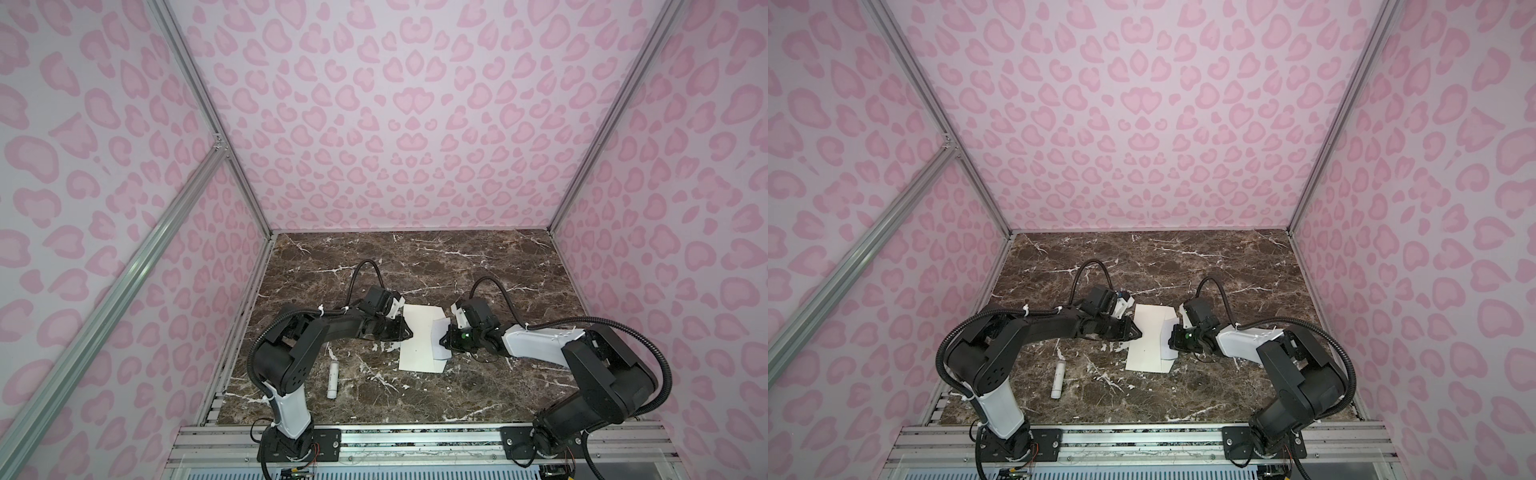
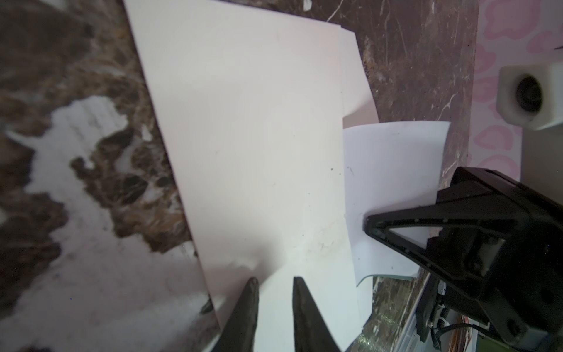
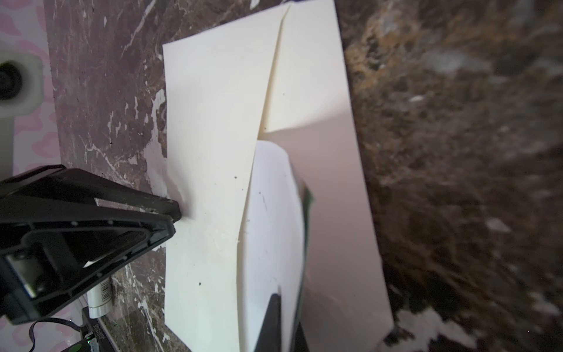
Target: Place the letter into the envelope and seal it
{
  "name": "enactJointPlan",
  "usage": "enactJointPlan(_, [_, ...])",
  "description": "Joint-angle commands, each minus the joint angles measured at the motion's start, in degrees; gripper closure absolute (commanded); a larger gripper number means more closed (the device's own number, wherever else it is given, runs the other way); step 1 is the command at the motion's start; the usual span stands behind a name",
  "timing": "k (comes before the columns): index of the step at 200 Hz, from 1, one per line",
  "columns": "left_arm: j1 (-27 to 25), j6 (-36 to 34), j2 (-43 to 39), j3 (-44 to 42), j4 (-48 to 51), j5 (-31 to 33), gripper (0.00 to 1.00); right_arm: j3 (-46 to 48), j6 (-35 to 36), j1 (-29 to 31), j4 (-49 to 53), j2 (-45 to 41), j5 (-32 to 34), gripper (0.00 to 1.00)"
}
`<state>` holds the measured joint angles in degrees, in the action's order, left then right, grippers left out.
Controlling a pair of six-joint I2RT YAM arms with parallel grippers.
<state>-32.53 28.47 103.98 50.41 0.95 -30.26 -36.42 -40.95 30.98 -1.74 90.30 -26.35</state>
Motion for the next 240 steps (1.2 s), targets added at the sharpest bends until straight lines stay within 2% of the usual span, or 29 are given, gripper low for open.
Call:
enactJointPlan(1, [0.2, -1.0, 1.1, -0.6, 8.8, 7.9, 0.75, -0.6, -0.5, 0.3, -1.1, 0.7, -0.2, 0.95])
enactJointPlan(47, [0.4, -1.0, 1.0, -0.8, 8.9, 7.9, 0.75, -1.7, -0.5, 1.1, -1.3, 1.6, -0.4, 0.91])
enactJointPlan(111, [0.5, -1.0, 0.2, -0.8, 9.2, 8.0, 0.75, -2.1, 0.1, 1.0, 1.0, -0.3, 0.5, 0.72])
enactJointPlan(150, [0.6, -1.1, -0.1, -0.8, 9.4, 8.2, 0.74, -1.8, 0.9, 0.2, 3.3, -2.5, 1.1, 0.68])
enactJointPlan(192, [0.6, -1.1, -0.1, -0.9, 9.5, 8.2, 0.74, -1.4, 1.1, -0.5, 3.7, -3.0, 1.0, 0.74])
enactJointPlan(240, [0.6, -1.0, -0.2, -0.8, 9.6, 8.2, 0.74, -1.8, 0.2, -0.6, 2.4, -2.0, 0.2, 0.88])
